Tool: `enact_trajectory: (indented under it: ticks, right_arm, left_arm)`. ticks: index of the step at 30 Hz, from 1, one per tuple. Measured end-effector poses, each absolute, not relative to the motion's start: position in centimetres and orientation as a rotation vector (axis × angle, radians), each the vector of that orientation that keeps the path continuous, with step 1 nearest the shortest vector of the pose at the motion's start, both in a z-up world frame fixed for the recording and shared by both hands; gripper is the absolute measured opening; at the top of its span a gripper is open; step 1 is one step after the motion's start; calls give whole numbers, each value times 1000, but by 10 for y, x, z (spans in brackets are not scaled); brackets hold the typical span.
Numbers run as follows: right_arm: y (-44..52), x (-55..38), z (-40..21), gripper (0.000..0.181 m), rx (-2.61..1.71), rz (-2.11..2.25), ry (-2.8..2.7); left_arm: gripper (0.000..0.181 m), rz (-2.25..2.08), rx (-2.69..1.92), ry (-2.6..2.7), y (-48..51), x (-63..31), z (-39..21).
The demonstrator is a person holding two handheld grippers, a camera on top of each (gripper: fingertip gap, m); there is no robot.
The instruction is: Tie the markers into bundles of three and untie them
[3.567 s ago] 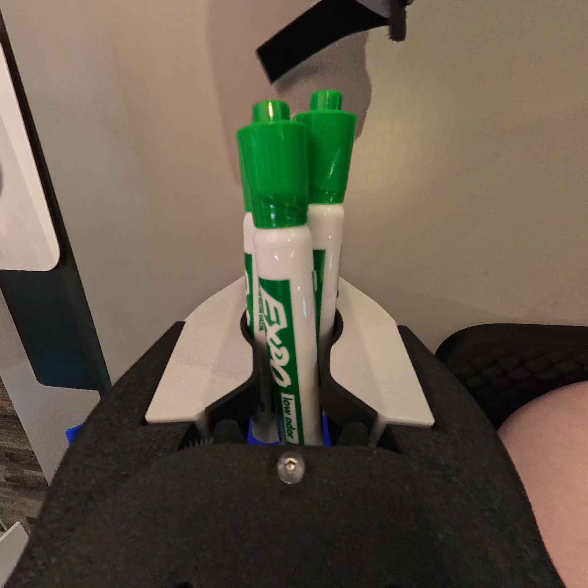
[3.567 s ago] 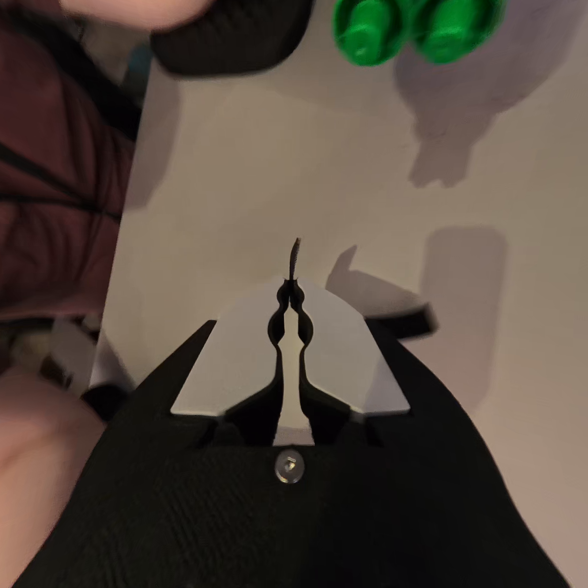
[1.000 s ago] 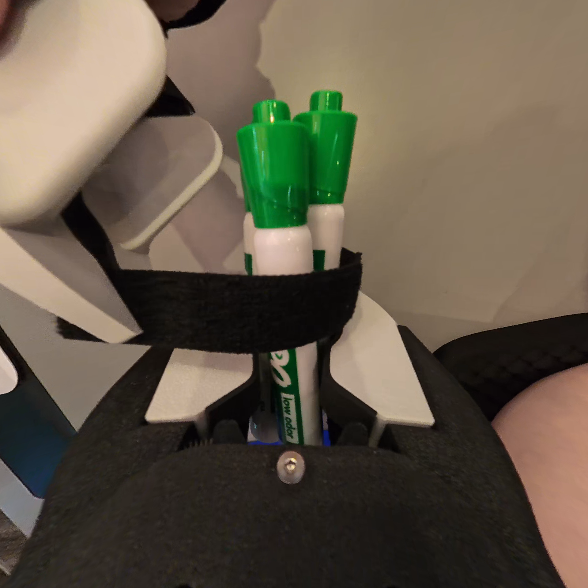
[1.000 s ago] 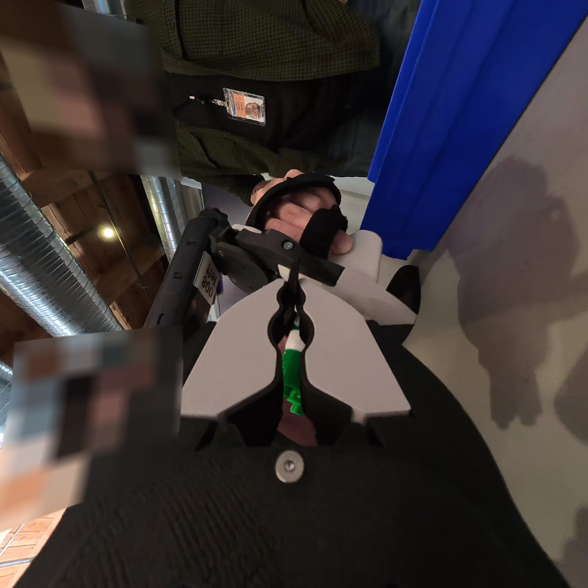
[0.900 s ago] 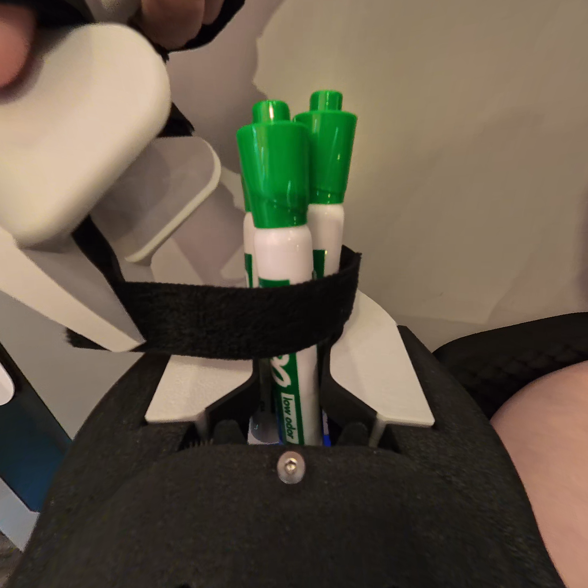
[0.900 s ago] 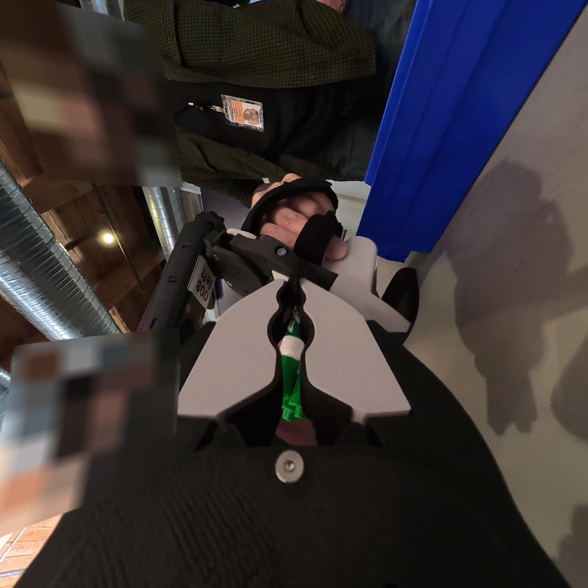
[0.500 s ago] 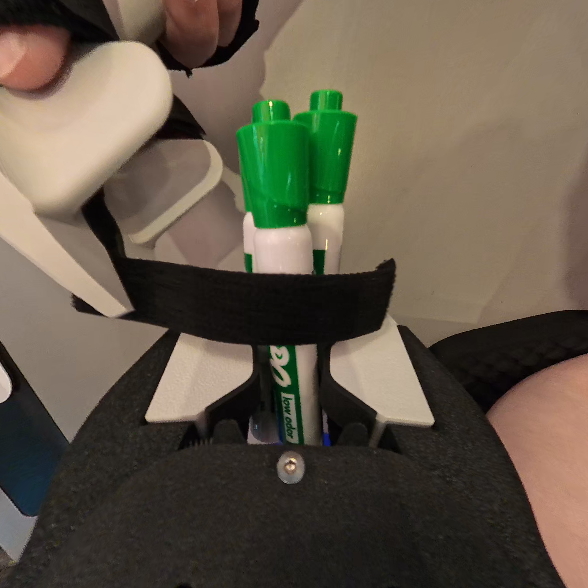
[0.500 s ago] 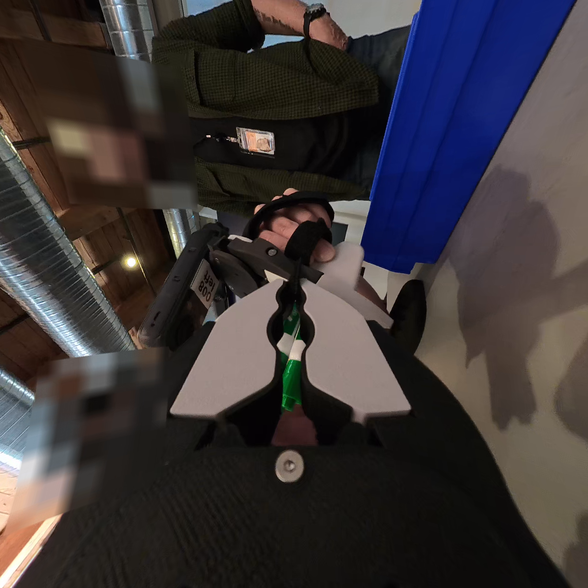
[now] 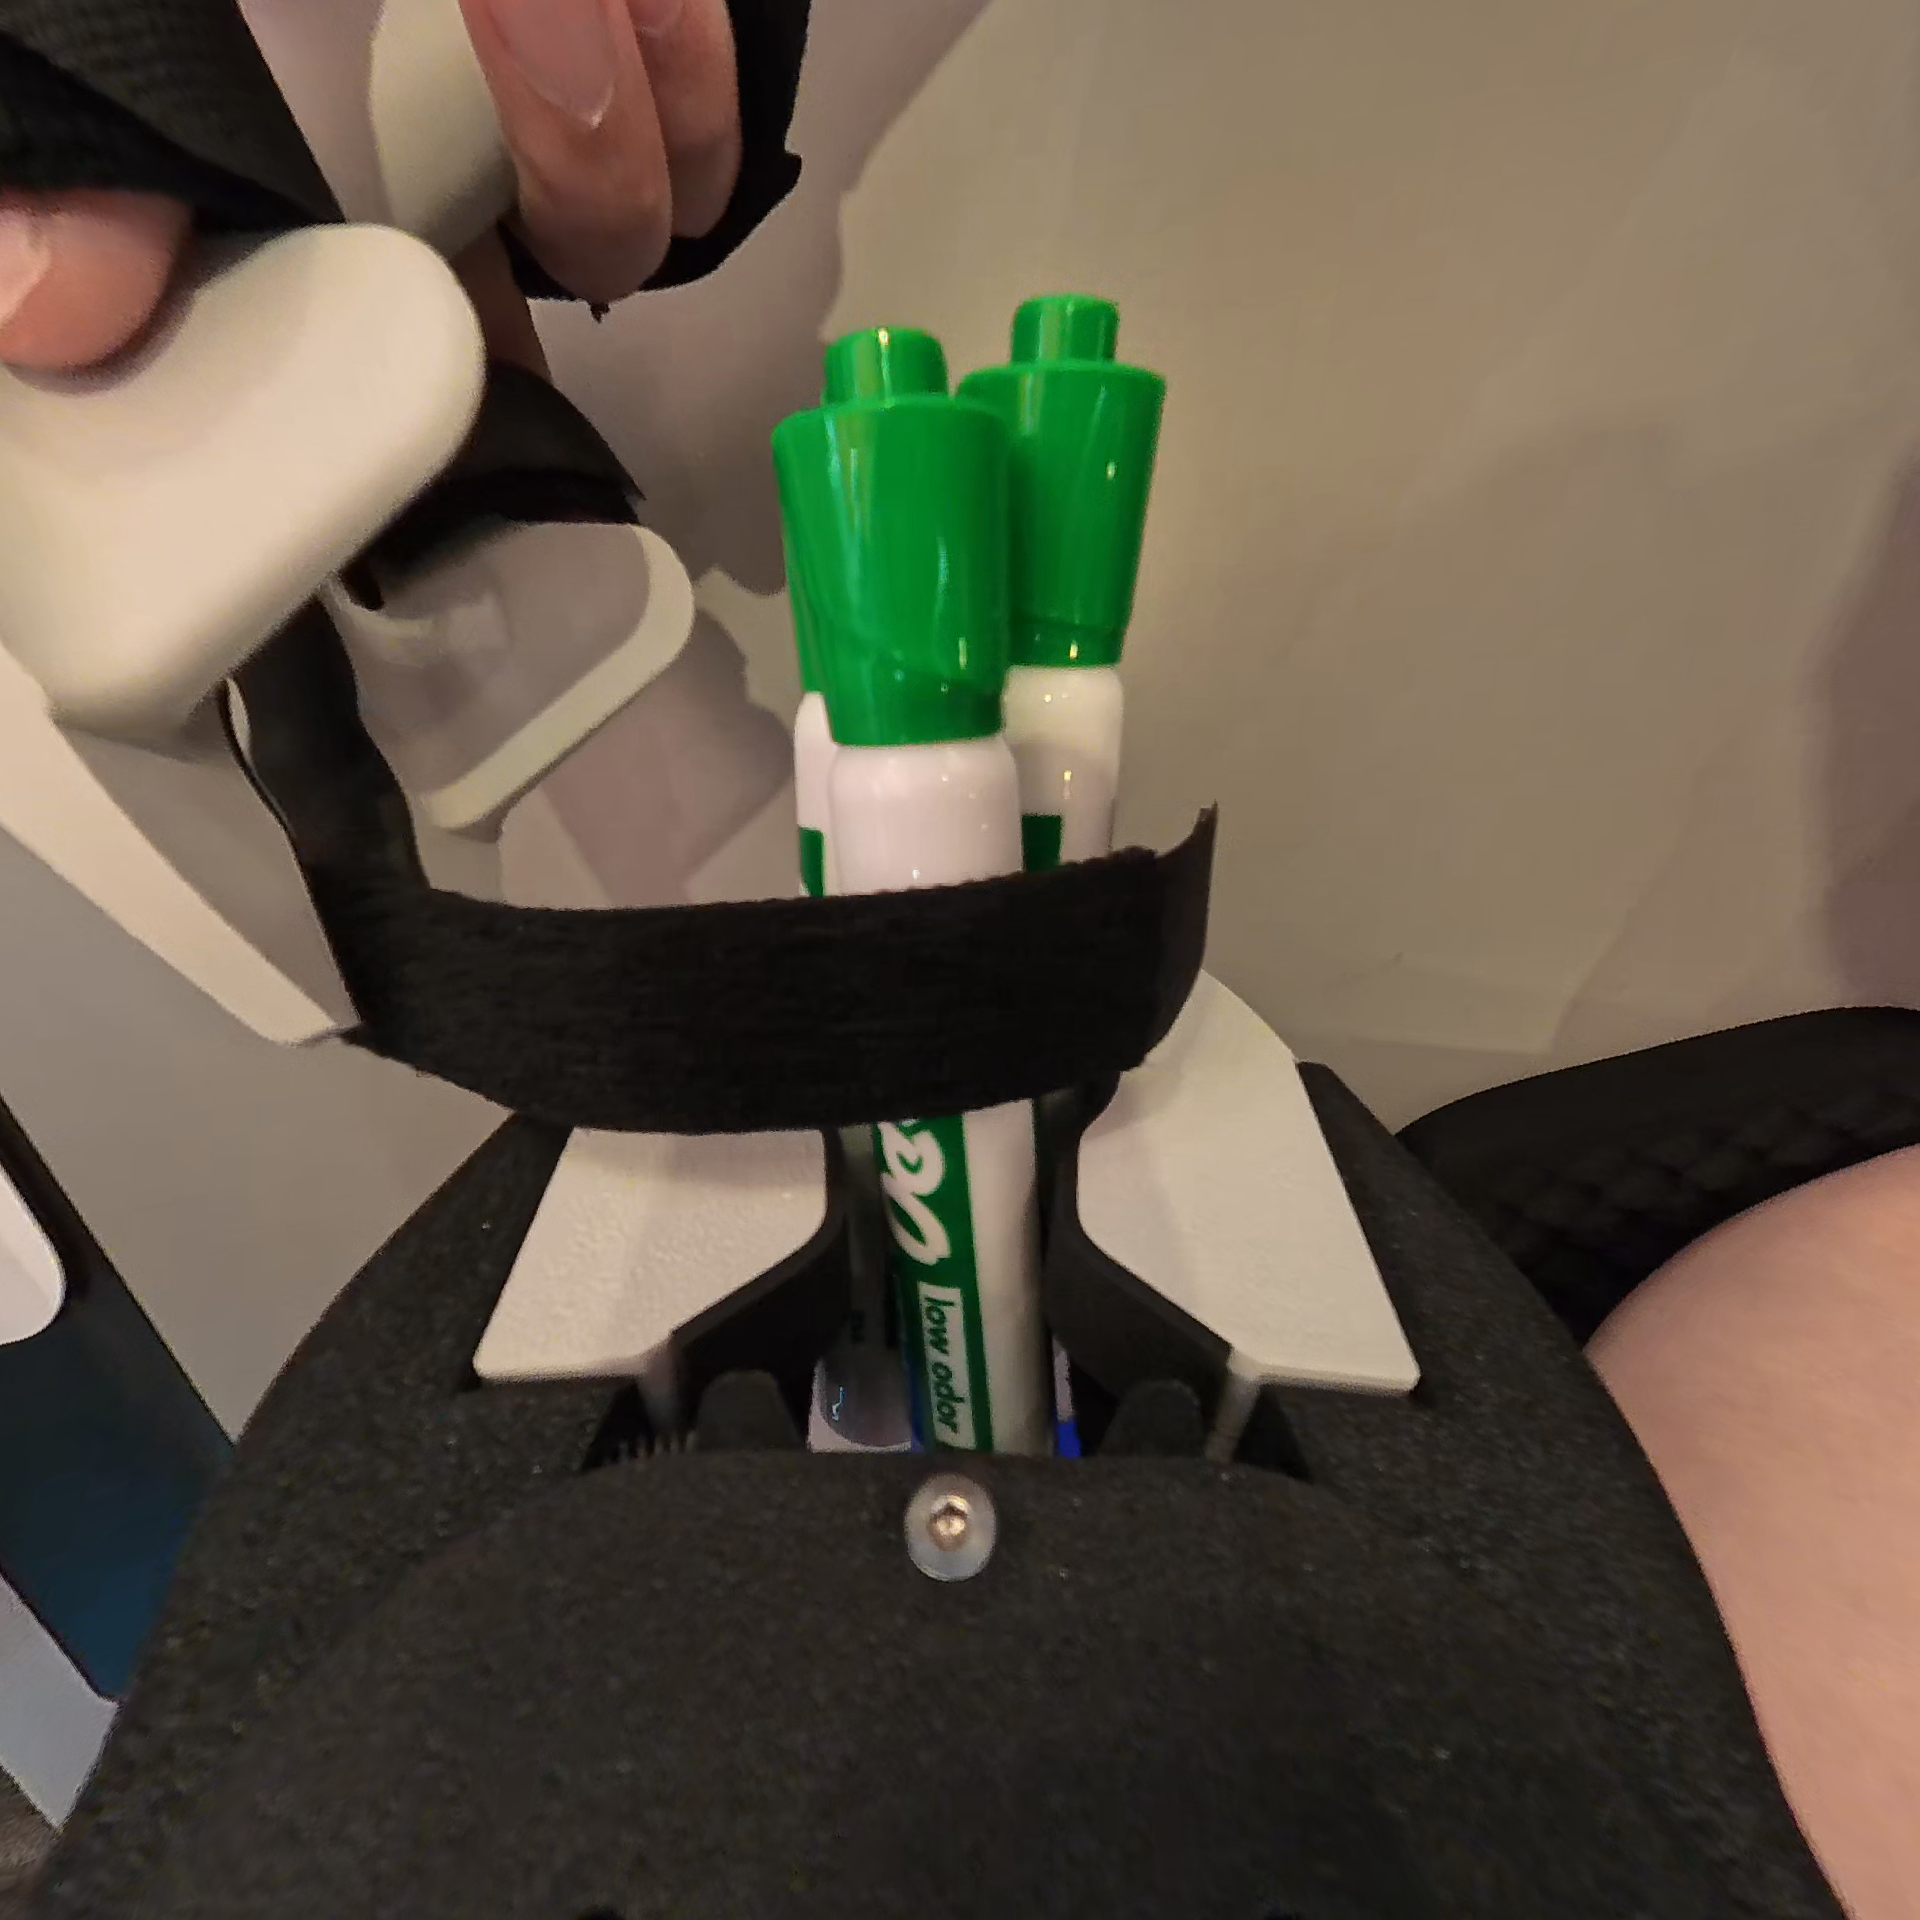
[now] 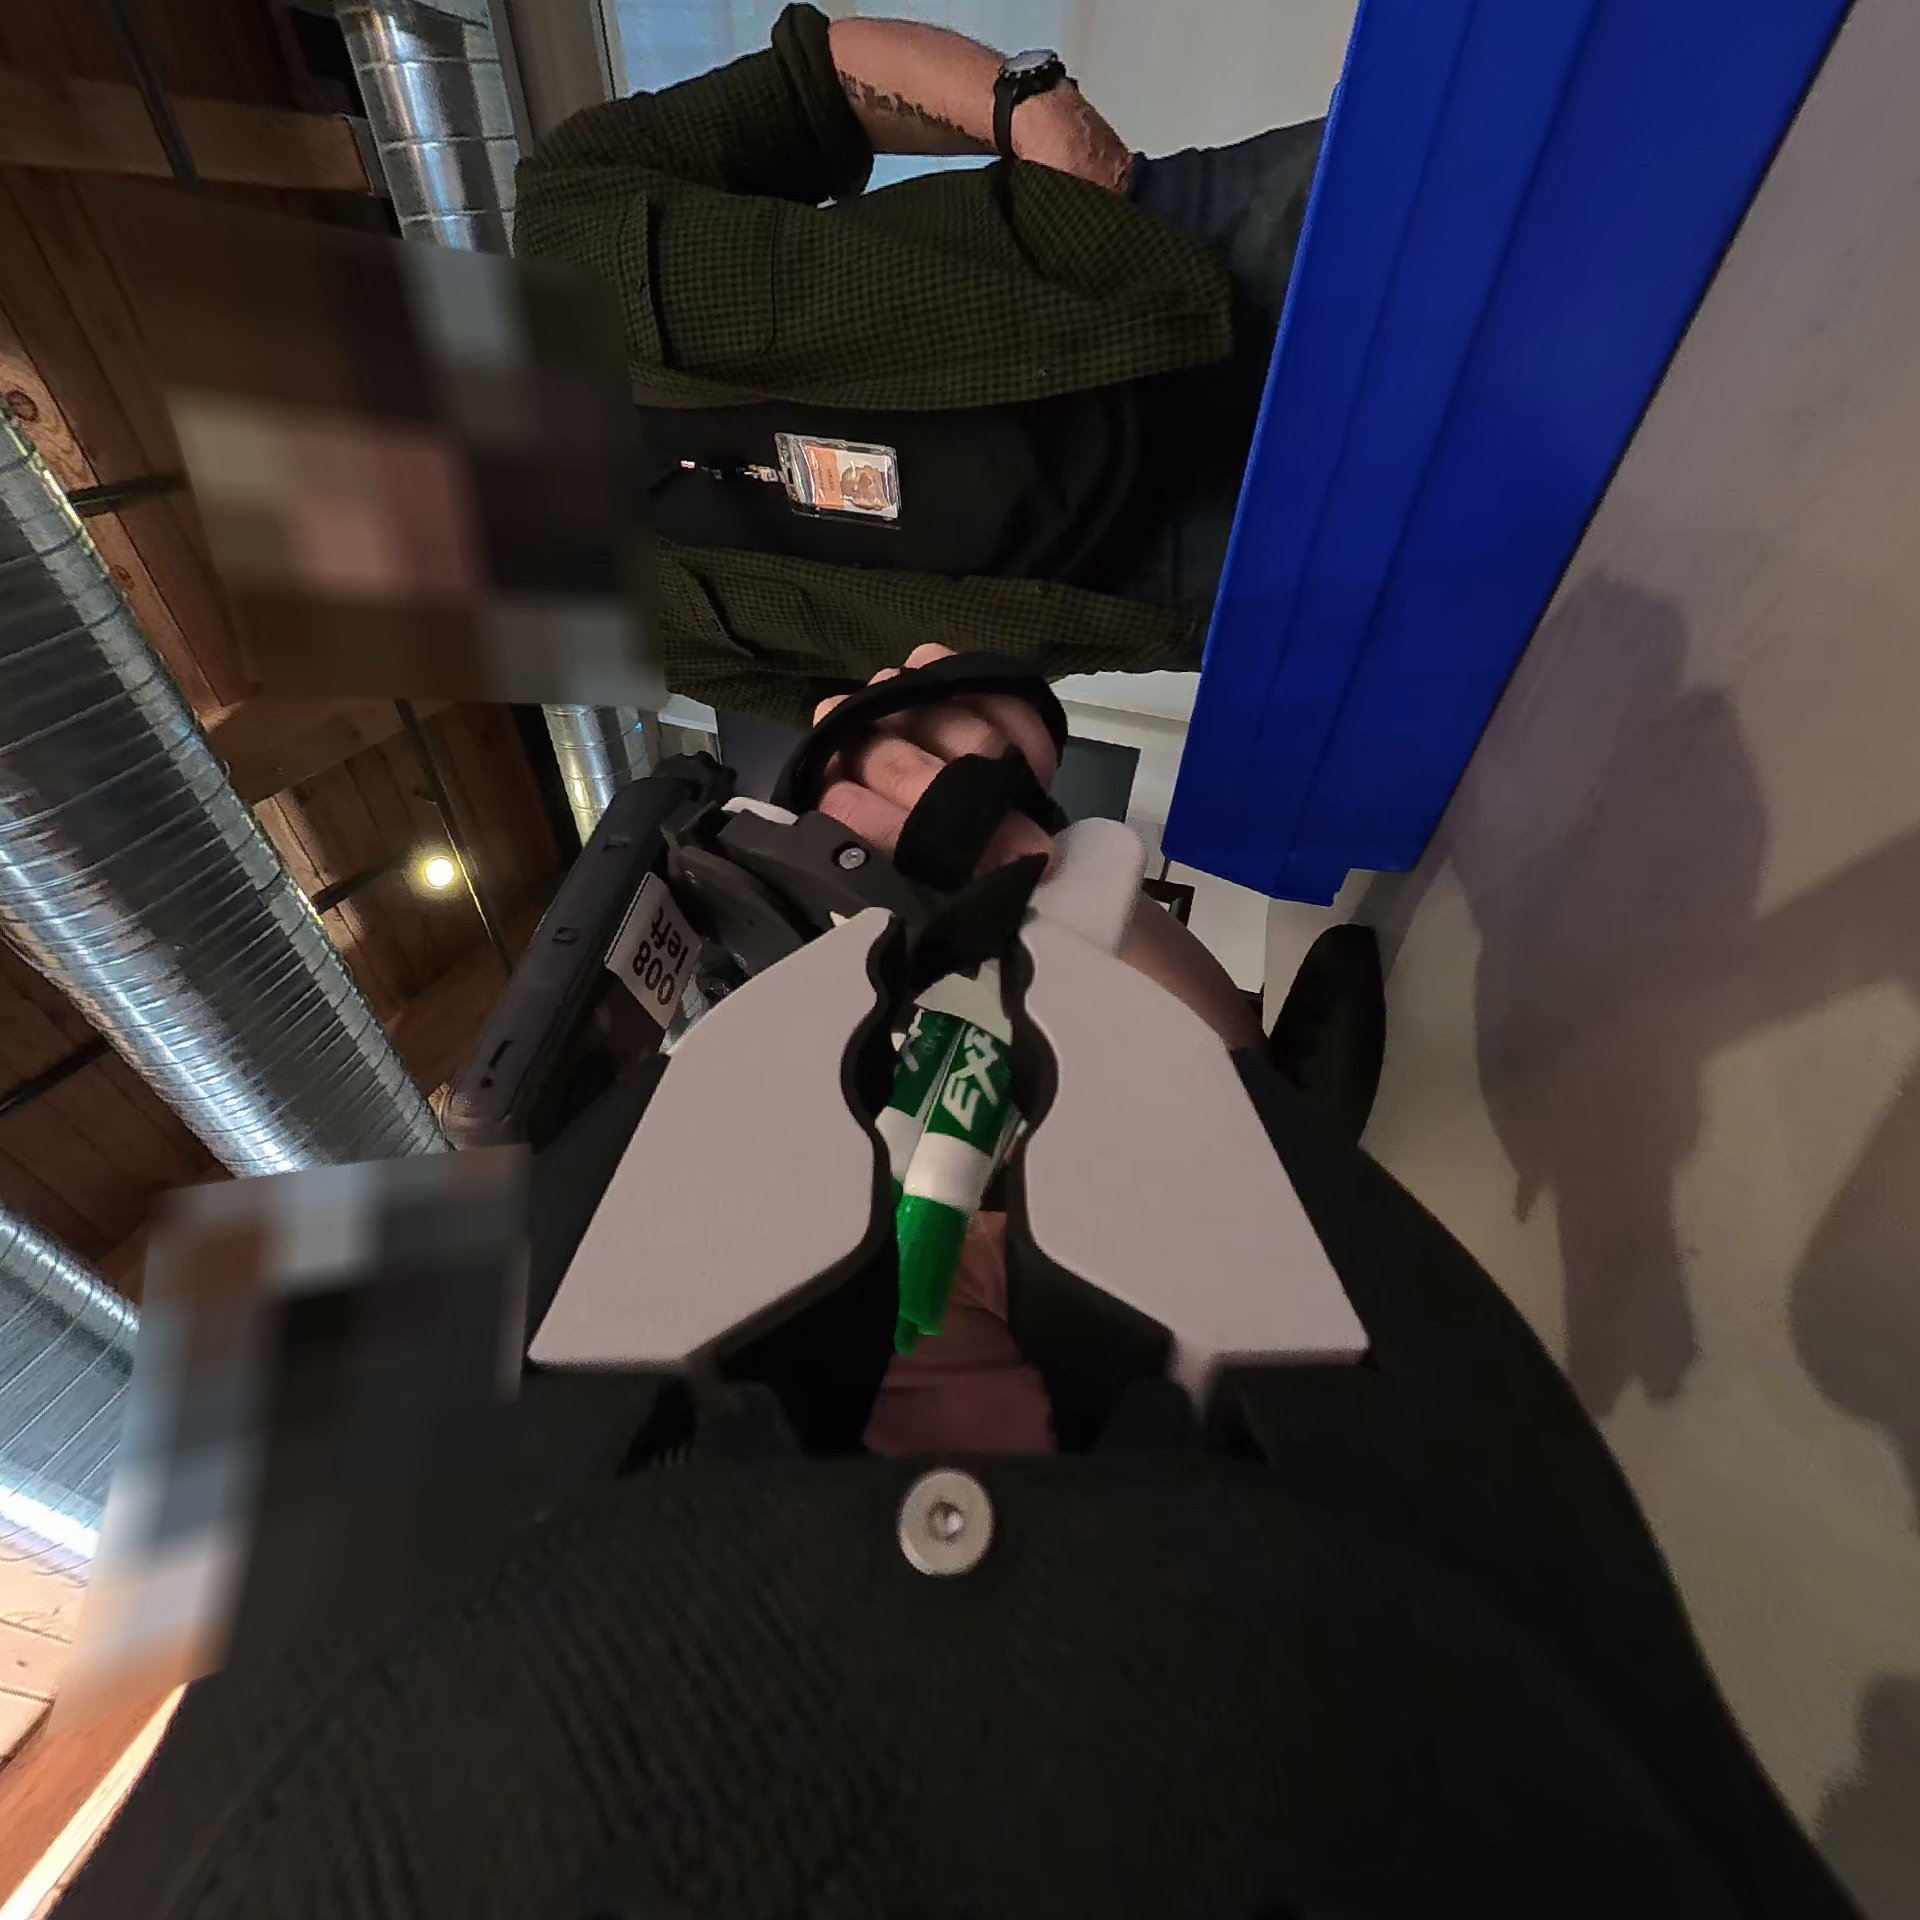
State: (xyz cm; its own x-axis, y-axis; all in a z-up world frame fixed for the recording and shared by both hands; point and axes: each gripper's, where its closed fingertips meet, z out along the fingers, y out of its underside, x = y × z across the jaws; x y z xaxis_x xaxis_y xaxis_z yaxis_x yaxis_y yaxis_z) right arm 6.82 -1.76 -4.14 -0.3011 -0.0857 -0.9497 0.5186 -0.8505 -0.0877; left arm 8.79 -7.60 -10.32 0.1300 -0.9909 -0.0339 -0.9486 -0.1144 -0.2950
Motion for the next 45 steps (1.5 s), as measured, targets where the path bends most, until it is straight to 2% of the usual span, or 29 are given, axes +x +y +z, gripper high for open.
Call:
enact_trajectory:
  ticks: [15, 32, 45]
  right_arm:
    - [-26, 71, -32, 35, 1529, -2210, 587]
    - [-45, 77, -27, 38, 1556, -2181, 770]
    - [-47, 79, -26, 47, 1562, -2176, 804]
  left_arm:
    - [42, -206, -2151, 1902, -74, 87, -100]
    - [42, -172, -2116, 1870, -74, 85, -88]
    - [42, -147, -2101, 1863, -74, 84, -84]
